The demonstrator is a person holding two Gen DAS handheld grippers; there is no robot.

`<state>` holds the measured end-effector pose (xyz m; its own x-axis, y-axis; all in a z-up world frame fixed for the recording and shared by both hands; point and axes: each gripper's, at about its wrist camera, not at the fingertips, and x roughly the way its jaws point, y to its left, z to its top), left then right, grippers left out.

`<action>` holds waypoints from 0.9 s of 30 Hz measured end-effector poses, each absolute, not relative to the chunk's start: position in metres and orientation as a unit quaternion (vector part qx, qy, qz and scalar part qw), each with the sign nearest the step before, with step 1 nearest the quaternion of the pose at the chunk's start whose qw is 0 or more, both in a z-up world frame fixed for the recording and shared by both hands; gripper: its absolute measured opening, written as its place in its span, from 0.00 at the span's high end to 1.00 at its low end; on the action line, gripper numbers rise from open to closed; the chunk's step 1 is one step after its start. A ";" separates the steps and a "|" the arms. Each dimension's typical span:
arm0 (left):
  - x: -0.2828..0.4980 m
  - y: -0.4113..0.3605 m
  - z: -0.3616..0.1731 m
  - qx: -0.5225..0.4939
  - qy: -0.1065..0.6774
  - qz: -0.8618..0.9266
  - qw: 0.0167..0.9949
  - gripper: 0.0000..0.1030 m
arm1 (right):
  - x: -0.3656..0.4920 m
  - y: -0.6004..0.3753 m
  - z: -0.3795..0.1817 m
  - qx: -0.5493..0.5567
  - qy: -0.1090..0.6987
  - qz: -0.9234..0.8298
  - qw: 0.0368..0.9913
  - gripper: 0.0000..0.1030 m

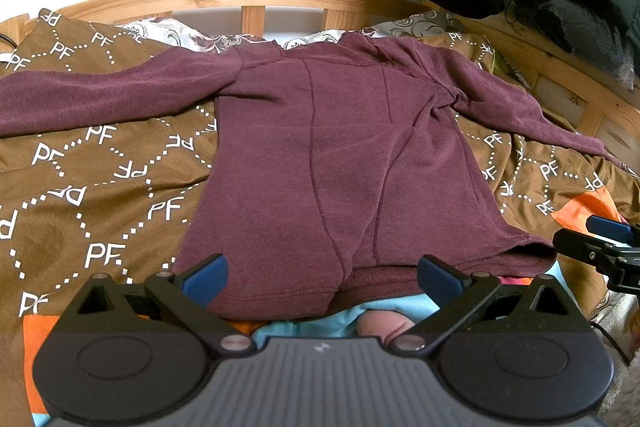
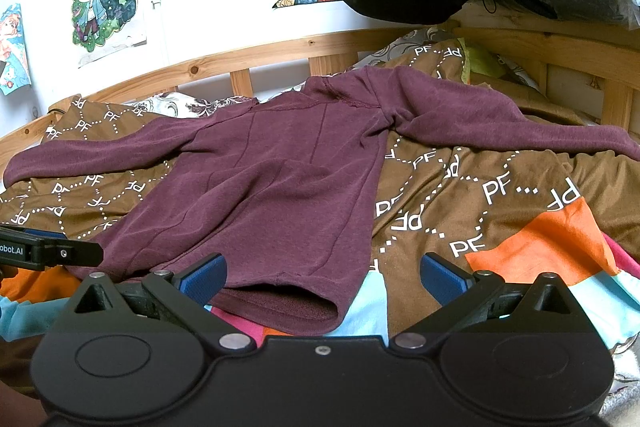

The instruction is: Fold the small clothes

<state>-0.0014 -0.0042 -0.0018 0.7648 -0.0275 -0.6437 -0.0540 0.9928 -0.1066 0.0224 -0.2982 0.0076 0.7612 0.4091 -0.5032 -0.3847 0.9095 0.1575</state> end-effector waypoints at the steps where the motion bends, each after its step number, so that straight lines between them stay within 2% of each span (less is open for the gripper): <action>1: -0.001 -0.004 -0.002 -0.059 0.343 0.007 0.937 0.01 | 0.022 -0.298 0.008 0.022 0.273 0.212 0.938 0.00; 27: -0.003 -0.007 -0.004 -0.058 0.345 0.009 0.937 0.01 | 0.021 -0.295 0.006 0.024 0.276 0.210 0.938 0.00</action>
